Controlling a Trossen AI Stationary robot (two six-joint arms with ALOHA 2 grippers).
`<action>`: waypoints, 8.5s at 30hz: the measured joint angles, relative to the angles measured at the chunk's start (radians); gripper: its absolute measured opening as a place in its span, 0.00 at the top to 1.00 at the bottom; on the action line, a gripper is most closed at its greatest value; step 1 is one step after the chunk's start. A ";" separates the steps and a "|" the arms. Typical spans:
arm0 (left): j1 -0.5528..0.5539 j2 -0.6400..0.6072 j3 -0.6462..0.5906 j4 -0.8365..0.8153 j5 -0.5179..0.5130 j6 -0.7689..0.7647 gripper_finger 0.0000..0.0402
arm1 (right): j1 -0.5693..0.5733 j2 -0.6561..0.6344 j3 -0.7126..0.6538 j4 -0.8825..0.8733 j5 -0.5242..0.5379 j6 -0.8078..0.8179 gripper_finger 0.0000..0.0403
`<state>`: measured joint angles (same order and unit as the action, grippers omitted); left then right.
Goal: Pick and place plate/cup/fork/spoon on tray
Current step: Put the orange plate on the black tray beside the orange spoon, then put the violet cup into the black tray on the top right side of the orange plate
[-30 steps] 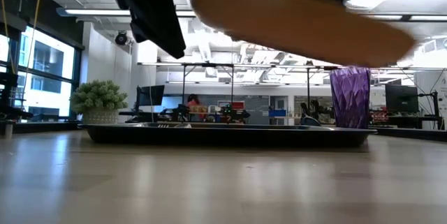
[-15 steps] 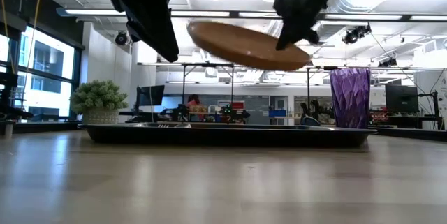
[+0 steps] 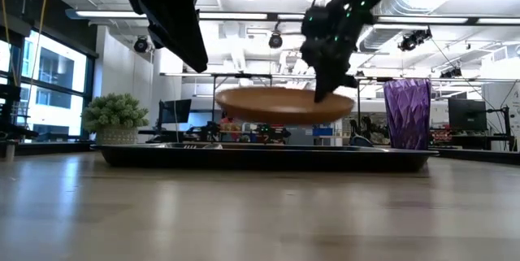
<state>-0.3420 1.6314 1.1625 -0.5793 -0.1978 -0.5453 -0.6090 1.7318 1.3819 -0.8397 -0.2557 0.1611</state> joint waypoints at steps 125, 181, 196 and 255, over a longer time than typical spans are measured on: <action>0.000 0.001 0.000 0.005 0.000 -0.030 0.81 | 0.103 -0.530 -0.091 -0.364 0.411 -0.012 0.76; 0.001 0.001 0.000 0.008 -0.019 -0.027 0.81 | 0.025 -0.487 -0.330 -0.271 0.317 -0.034 0.96; 0.001 0.001 0.000 0.008 -0.026 -0.027 0.81 | 0.025 -0.487 -0.329 -0.286 0.381 -0.049 1.00; 0.002 0.001 0.000 -0.001 -0.026 -0.027 0.81 | 0.223 -0.088 0.089 -0.284 0.321 -0.188 1.00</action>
<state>-0.3397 1.6325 1.1622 -0.5799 -0.2237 -0.5720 -0.3865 1.6440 1.4712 -1.1237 0.0648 -0.0265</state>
